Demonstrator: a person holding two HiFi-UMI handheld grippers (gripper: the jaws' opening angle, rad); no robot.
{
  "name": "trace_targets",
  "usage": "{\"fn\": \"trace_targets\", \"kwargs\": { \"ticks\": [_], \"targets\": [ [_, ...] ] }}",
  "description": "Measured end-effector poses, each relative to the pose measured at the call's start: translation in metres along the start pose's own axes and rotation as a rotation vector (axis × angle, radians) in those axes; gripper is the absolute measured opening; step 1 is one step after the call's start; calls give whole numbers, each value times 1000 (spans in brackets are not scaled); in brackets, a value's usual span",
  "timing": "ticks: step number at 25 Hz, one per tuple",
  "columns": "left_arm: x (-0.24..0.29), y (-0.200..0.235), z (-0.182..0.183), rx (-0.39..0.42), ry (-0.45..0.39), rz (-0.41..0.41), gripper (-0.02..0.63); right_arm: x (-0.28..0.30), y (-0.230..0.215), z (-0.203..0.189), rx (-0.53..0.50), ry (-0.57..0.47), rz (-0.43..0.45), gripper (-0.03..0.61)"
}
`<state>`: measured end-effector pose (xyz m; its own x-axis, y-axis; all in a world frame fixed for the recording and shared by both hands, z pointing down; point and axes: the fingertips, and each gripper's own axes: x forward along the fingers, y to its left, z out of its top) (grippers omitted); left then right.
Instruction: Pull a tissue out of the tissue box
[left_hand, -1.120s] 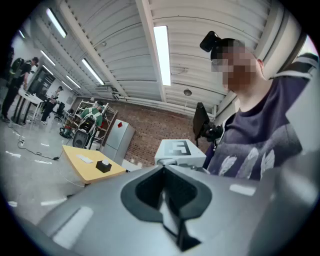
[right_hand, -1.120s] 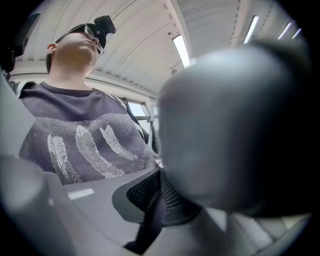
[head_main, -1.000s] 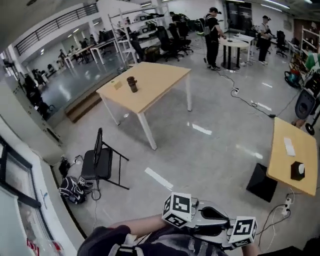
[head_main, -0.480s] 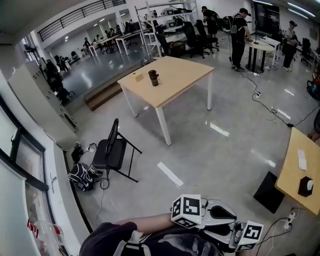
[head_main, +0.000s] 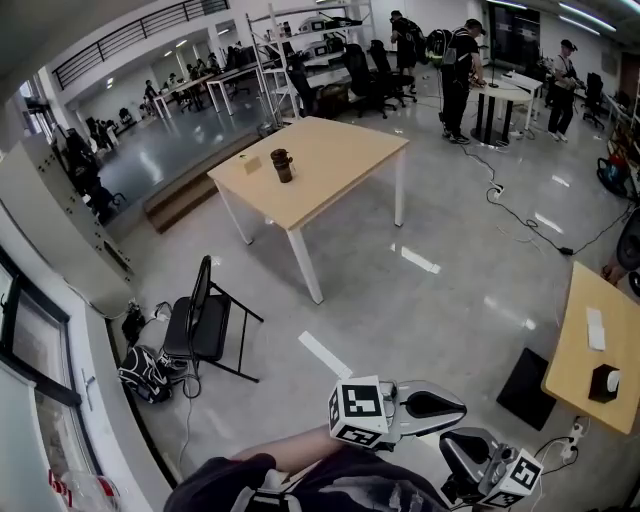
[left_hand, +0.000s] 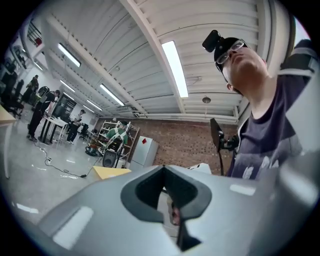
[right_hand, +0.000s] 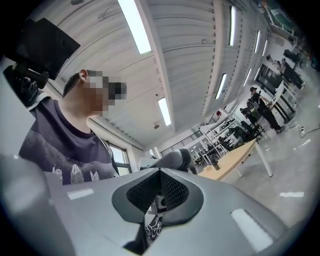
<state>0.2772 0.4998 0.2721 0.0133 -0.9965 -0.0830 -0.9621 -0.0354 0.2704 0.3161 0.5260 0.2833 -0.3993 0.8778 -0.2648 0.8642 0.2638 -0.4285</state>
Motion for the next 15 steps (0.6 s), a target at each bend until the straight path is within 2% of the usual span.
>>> {"fn": "trace_targets", "kwargs": {
  "ticks": [3,8,12,15],
  "targets": [
    [-13,19,8,7,-9,12,2,13,-19,9,26,-10,-19,-2],
    [-32,77,28,35,-19,68,2,43,-74,30,52,-38,-1,-2],
    [-28,112,35,-4,-17,-68,2,52,-106,42,36,-51,-185,-2],
    [-19,136,32,-6,-19,-130,2,51,-132,45,29,-51,-298,-2]
  ]
}}
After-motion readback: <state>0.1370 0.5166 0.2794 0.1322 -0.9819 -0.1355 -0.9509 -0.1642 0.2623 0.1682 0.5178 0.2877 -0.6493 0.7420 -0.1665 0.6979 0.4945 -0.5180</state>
